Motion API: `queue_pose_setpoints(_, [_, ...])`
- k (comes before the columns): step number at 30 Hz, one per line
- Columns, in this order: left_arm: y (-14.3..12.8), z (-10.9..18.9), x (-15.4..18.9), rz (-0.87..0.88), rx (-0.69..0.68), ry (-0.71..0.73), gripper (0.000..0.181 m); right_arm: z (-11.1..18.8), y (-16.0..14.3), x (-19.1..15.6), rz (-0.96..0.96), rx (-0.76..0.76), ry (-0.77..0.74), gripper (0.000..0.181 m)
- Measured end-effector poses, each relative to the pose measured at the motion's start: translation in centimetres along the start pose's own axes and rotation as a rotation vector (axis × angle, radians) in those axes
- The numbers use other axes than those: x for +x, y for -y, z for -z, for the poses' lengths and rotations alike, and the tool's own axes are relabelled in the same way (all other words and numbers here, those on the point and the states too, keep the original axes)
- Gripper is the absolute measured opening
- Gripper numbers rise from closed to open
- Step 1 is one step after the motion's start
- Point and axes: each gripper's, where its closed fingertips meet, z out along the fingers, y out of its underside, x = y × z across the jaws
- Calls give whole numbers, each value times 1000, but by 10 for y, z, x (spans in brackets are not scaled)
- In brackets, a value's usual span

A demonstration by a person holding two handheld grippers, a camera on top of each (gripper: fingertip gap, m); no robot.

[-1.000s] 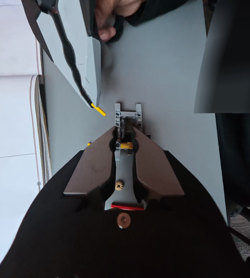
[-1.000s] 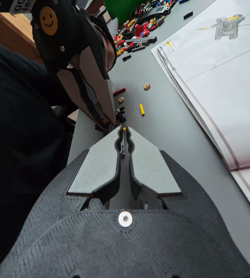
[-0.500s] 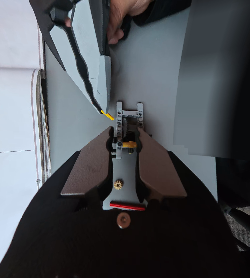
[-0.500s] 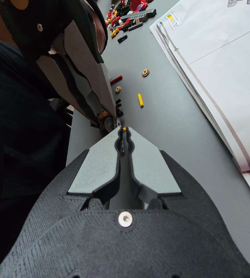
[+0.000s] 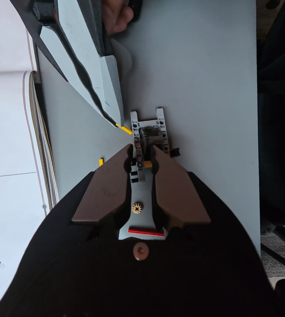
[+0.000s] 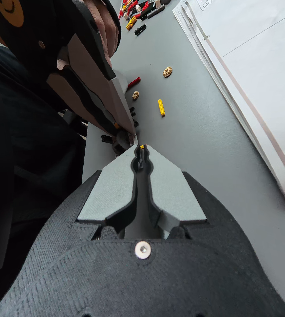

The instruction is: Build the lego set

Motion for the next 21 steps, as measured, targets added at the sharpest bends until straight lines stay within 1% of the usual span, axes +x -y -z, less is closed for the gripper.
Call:
queue_pose_setpoints(4, [1,4,1,0,18,-12,22,3,3,0,2,23,2,1])
queue_pose_setpoints(9, [8,16,0,28,103,-33,25,13,7,5,0,62,-17,1])
queue_pose_setpoints(14, [4,23,-10,79,140,-39,26,16,-1,14,28,12,-85,1])
queue_pose_setpoints(17, [-2,18,-11,115,124,-71,26,17,-3,16,78,-18,-138,1])
queue_pose_setpoints(19, [-5,15,-12,118,108,-73,26,19,-4,19,116,-38,-195,1])
queue_pose_setpoints(21, [-6,15,-12,114,106,-72,23,20,-4,19,139,-51,-217,3])
